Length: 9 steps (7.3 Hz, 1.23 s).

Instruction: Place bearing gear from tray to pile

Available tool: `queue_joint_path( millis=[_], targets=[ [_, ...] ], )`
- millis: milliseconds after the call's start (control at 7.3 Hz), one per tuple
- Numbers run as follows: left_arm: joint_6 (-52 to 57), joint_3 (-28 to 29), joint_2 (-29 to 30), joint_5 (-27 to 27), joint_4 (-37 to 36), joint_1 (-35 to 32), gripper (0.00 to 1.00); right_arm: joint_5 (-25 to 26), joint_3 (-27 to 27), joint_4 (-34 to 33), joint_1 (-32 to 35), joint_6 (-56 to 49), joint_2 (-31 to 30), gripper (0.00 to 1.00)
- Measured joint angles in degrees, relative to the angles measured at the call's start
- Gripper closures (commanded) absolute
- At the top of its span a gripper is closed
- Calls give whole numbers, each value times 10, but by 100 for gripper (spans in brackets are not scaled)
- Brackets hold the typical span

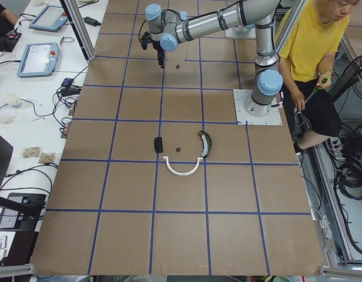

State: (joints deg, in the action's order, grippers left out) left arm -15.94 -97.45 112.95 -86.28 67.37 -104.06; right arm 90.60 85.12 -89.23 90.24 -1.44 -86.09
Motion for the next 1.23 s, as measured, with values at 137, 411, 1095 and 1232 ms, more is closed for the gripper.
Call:
queue_joint_path(
  millis=[137, 411, 1095, 1232],
  targets=[
    [-9, -8, 10, 6, -3, -13, 0, -11, 15, -4, 1, -5, -11, 0],
    [-18, -21, 34, 8, -5, -29, 0, -16, 62, -5, 2, -9, -45, 0],
    [-43, -22, 69, 8, -7, -37, 53, 7, 72, -5, 4, -35, -68, 0],
    [-44, -21, 69, 8, -7, -37, 69, 18, 67, -2, 5, -37, -68, 0]
  ],
)
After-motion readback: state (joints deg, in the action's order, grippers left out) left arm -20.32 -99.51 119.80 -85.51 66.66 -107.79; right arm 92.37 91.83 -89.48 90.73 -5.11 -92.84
